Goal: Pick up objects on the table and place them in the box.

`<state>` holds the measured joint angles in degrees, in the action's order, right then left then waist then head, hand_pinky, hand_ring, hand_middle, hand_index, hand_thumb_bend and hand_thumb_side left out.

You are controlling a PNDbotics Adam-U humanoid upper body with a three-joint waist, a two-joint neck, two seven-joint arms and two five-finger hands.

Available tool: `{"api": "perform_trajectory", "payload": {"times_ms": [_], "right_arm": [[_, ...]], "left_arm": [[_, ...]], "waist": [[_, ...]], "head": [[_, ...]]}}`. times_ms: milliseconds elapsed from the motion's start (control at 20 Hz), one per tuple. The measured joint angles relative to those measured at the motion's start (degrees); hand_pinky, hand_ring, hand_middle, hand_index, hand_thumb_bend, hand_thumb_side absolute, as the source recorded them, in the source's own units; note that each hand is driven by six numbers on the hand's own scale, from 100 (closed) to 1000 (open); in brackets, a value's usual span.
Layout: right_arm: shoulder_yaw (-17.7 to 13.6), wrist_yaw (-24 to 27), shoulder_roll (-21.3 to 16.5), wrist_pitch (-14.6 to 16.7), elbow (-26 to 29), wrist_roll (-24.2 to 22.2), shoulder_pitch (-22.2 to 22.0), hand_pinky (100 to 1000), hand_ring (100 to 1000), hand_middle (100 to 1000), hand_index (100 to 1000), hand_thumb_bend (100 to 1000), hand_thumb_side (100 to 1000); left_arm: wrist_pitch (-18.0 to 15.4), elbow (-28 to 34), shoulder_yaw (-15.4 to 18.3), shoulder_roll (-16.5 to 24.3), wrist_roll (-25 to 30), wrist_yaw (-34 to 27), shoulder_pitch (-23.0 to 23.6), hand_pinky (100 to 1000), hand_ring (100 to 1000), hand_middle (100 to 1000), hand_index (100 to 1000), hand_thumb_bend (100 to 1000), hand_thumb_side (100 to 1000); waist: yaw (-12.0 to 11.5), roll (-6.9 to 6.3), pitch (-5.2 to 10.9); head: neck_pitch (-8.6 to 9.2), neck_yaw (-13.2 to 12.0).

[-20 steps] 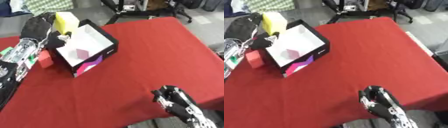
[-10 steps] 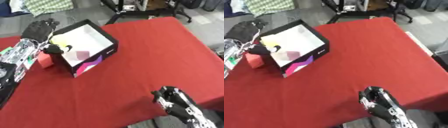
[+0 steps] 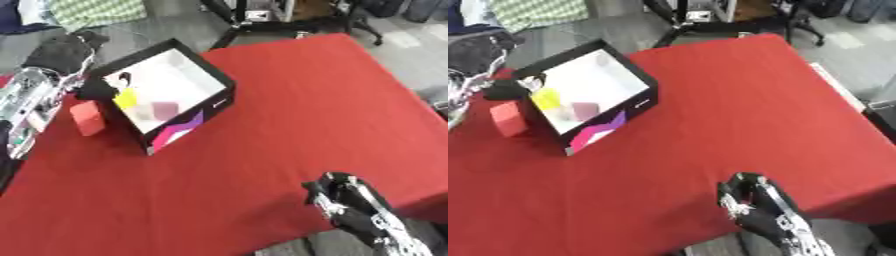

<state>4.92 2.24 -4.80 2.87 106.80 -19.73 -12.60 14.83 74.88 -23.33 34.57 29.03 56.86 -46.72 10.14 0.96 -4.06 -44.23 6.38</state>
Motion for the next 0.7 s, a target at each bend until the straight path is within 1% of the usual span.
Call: {"api": "perform_trajectory", "payload": {"times_ms": [50,150,250,500,550,650,700], "right_arm": [[-0.02,0.00,0.00,0.01,0.00,0.04,-0.01,853,468,233,460,100,200],[-0.06,0.00,0.00,0.00,-0.01,0.13,-0.03,853,468,233,460,100,199],[-0.14,-0.04,0.00,0.00,-0.02,0.17,-0.05,853,468,233,461,100,199],[-0.31,-0.27,0.00,0.06,-0.02,0.22,-0.33,854,468,233,461,100,199],[-0.31,-0.33,0.00,0.06,-0.02,0.22,-0.51,854,468,233,461,100,198],[-0.31,-0.49,0.00,0.07,-0.02,0.21,-0.58,854,468,233,461,100,199],[-0.31,-0.53,0.00,0.07,-0.02,0.21,-0.58,854,468,233,461,100,199]], "left_arm": [[0.29,0.03,0.74,1.06,1.63,-0.32,0.76,840,827,874,1000,264,841],[1.25,-0.40,2.20,2.78,3.67,-0.40,2.24,834,819,870,1000,223,858],[2.37,-1.60,3.52,3.77,4.42,-0.48,3.57,832,815,870,1000,204,841],[4.84,-4.43,5.22,4.72,2.58,-0.73,6.15,832,814,877,1000,183,840],[5.14,-4.81,5.31,4.73,2.17,-0.82,6.52,832,815,880,1000,178,855],[5.57,-5.46,5.45,4.73,1.56,-0.97,7.17,831,815,880,1000,173,861],[5.73,-5.77,5.57,4.73,1.30,-1.06,7.52,831,815,880,1000,171,862]], "waist": [[0.00,0.00,0.00],[-0.17,0.00,0.00],[-0.41,0.00,0.00],[-0.67,0.00,0.01],[-0.71,0.00,0.01],[-0.85,0.00,0.01],[-0.93,0.00,0.01]], "head": [[0.00,0.14],[0.00,0.29],[0.00,0.33],[0.00,0.44],[0.00,0.32],[0.00,-0.54],[0.00,-1.49]]}}
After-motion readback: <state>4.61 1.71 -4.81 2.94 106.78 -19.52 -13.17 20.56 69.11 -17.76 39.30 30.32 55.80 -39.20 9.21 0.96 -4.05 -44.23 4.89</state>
